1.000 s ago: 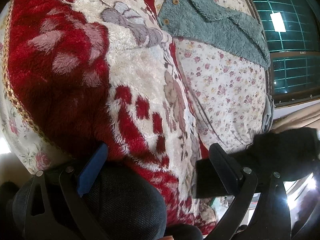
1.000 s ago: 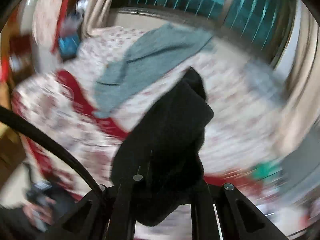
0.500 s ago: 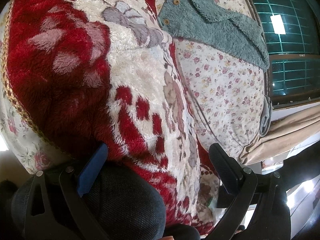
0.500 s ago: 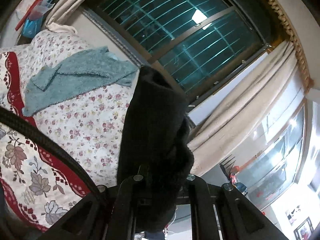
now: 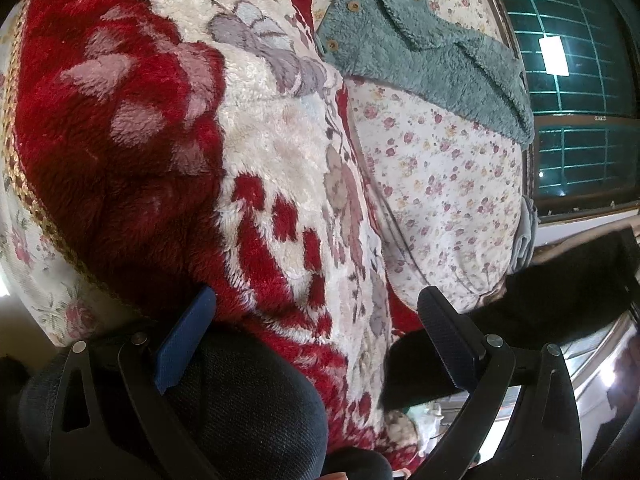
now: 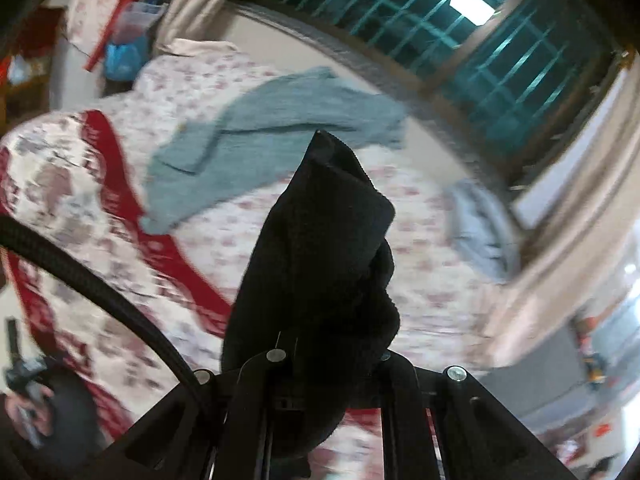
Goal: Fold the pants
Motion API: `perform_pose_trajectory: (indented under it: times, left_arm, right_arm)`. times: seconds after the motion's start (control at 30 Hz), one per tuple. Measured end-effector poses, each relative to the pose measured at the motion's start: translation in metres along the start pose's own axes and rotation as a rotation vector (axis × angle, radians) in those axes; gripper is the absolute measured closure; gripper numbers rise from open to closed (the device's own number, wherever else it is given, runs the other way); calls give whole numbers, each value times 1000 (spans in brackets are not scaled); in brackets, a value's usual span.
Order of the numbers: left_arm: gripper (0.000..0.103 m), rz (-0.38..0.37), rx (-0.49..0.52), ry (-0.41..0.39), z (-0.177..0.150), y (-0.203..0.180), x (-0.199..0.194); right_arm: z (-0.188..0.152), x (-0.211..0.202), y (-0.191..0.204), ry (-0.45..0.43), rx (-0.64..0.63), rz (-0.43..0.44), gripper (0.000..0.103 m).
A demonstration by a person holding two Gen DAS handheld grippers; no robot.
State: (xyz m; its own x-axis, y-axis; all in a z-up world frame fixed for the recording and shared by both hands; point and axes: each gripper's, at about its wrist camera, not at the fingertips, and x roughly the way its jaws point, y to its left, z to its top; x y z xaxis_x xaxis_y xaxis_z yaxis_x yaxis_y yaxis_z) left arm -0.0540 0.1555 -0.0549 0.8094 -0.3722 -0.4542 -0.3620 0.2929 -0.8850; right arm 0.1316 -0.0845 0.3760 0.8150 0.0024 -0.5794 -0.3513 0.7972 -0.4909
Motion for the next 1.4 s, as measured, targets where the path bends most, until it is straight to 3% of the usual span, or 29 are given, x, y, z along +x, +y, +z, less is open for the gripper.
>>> perform_pose_trajectory:
  times: [0.27, 0.33, 0.43, 0.53, 0.63, 0.7, 0.8, 0.87, 0.97, 1.07, 1.13, 1.23, 1.3, 1.4]
  left_arm:
    - [2, -18, -20, 8, 0, 5, -7]
    - [2, 2, -10, -23, -3, 3, -16]
    - [2, 55, 75, -174, -10, -7, -51]
    - [2, 130, 195, -387, -19, -21, -97]
    - [2, 172, 233, -433, -22, -22, -111]
    - [2, 195, 246, -432, -23, -20, -115]
    - [2, 231, 252, -436, -23, -15, -122]
    - [2, 238, 254, -435, -15, -16, -125]
    - [2, 207, 255, -441, 5, -20, -134]
    - [2, 74, 276, -294, 39, -31, -122]
    - [2, 16, 239, -182, 60, -32, -105]
    - [2, -155, 86, 7, 95, -28, -68]
    - [2, -140, -12, 44, 105, -21, -57]
    - [2, -163, -50, 99, 94, -12, -46]
  right_arm:
    - [13, 86, 148, 44, -20, 259, 94]
    - [12, 104, 189, 71, -31, 322, 93]
    - [11, 133, 244, 107, -45, 405, 93]
    - [6, 161, 294, 151, 3, 482, 92]
    - [1, 189, 340, 252, 86, 610, 76]
    - [-5, 199, 369, 322, 97, 726, 56]
    - [-9, 183, 388, 307, 17, 792, 54]
    - [-11, 167, 375, 253, -9, 773, 54]
    - [-24, 155, 311, 192, 98, 725, 54]
    - [-66, 151, 231, 144, 245, 668, 54]
    - [-106, 149, 184, 134, 359, 649, 54]
    - [-202, 149, 120, 147, 550, 577, 54]
    - [-263, 149, 96, 165, 671, 544, 54]
    - [-353, 144, 84, 108, 902, 568, 54]
